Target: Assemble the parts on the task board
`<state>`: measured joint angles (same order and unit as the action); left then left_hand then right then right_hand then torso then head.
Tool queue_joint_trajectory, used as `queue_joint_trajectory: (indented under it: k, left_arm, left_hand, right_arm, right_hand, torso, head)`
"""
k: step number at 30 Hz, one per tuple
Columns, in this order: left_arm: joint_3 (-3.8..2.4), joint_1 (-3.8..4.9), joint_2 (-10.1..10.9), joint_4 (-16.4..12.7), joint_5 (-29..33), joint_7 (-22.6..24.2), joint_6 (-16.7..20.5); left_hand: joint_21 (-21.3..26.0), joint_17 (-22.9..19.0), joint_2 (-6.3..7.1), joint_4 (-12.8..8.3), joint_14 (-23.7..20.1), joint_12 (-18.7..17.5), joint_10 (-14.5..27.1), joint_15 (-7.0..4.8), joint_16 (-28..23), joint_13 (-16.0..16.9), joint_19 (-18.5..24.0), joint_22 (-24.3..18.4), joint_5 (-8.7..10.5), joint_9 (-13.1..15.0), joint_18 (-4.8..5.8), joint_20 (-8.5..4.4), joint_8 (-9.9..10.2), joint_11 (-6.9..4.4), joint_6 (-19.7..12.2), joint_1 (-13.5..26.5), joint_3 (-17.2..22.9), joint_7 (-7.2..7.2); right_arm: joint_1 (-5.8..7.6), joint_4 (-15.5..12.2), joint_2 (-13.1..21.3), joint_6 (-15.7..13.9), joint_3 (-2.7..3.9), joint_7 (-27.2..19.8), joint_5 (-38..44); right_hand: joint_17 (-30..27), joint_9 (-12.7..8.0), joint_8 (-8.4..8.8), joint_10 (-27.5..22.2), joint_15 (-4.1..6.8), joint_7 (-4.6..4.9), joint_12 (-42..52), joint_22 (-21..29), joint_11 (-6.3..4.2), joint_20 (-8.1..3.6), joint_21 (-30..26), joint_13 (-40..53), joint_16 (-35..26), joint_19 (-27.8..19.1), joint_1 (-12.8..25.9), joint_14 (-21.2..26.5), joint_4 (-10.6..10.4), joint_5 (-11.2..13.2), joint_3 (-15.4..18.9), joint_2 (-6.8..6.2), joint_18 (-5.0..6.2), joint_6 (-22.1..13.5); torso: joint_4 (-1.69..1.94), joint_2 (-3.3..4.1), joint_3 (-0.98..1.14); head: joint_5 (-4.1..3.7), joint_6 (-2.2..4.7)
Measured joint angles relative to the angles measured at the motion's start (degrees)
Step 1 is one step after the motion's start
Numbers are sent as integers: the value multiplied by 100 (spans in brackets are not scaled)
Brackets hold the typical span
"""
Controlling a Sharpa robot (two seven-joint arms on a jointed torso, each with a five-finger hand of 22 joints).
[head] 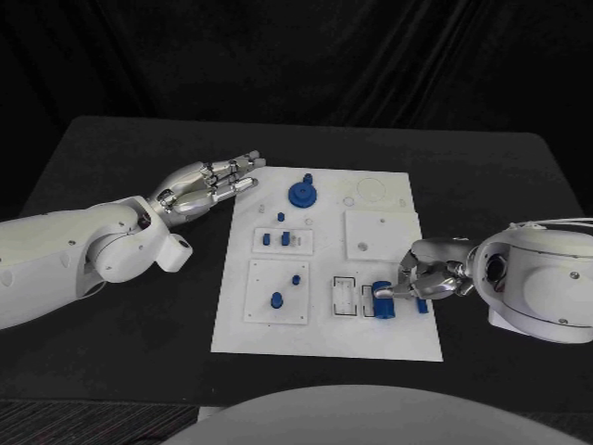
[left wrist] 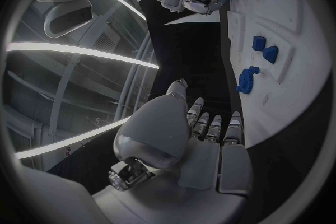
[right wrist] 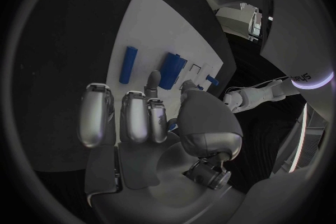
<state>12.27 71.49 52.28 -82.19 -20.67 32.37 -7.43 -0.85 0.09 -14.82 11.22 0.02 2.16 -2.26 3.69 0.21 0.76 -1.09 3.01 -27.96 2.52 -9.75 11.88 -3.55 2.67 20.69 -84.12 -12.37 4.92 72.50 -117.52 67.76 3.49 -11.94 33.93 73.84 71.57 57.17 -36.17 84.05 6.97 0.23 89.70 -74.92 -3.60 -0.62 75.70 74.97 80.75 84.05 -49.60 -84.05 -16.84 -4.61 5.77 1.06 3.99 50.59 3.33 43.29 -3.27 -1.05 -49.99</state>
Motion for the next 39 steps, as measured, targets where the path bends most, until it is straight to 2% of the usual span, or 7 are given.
queue_joint_trajectory:
  k: [12,15,19,22,31,37,39]
  left_arm:
    - [0,0,-5,5,0,-21,-33]
    - [0,0,-7,5,0,-28,-41]
    - [0,0,-7,5,0,-35,-48]
    - [0,0,-7,3,0,-40,-53]
    - [0,0,-7,1,0,-59,-77]
    - [0,0,-7,10,0,-71,-99]
    - [0,0,-7,15,0,-76,-108]
  left_hand:
    - [0,-1,0,16,0,50,-20,0,0,12,-21,1,0,-1,-1,21,0,20,21,0,16,21]
    - [0,-3,0,16,0,50,-35,0,0,17,-21,0,0,-1,-1,21,0,35,42,0,16,42]
    - [0,-4,0,16,0,50,-39,0,0,17,-21,0,0,-1,0,21,-23,39,41,0,16,41]
    - [0,-4,0,16,0,88,-39,0,0,22,-20,8,0,4,0,20,-23,39,53,0,16,30]
    - [0,-3,0,16,1,115,-71,42,0,28,-20,13,0,4,0,21,-23,71,82,0,16,41]
    - [0,-3,0,16,0,115,-78,42,0,34,-27,17,0,4,0,27,-34,78,94,0,16,53]
    - [0,-2,0,16,1,115,-92,41,0,34,-41,23,0,4,0,41,-45,92,102,0,16,61]
  right_arm:
    - [-88,129,-230,-101,1,3,-70]
    - [-100,177,-275,-107,0,11,-83]
    - [-109,226,-317,-97,0,20,-88]
    - [-109,253,-336,-68,1,22,-85]
    - [-108,275,-378,84,21,17,41]
    - [-105,245,-361,84,28,-1,125]
    - [-105,230,-338,64,28,-8,139]
  right_hand:
    - [-241,-333,413,0,0,29,0,1,0,0,-93,-1,-133,0,65,0,31,83,-100,-82,0,71]
    - [-300,-417,535,-2,0,41,0,1,2,0,-123,-1,-183,0,-301,0,99,-208,-194,-133,0,77]
    - [-324,-495,643,-1,-43,141,0,1,45,15,-150,-1,-183,-14,-895,1,342,-960,-325,-196,0,-32]
    - [-341,-525,702,-1,-43,157,0,1,87,43,-160,-1,-183,-1,-1138,1,500,-1273,-368,-225,1,-138]
    - [-128,-580,738,-22,-119,244,0,1,146,84,-133,-2,-105,-1,-1560,6,810,-1503,-491,-272,0,-394]
    - [-24,-697,783,-2,-119,265,0,-1,167,105,-132,-2,-40,-21,-1694,6,873,-1685,-551,-195,1,-456]
    - [-18,-780,833,-2,-119,274,0,-3,167,105,-132,-2,-40,-21,-1739,6,873,-1954,-552,-164,1,-466]
  torso:
    - [2,0,0]
    - [2,1,0]
    - [2,1,0]
    - [2,1,0]
    - [2,0,-1]
    - [2,-1,-1]
    - [2,-1,-1]
  head:
    - [2,0]
    - [9,0]
    - [14,0]
    - [17,0]
    - [26,0]
    - [40,0]
    - [41,0]
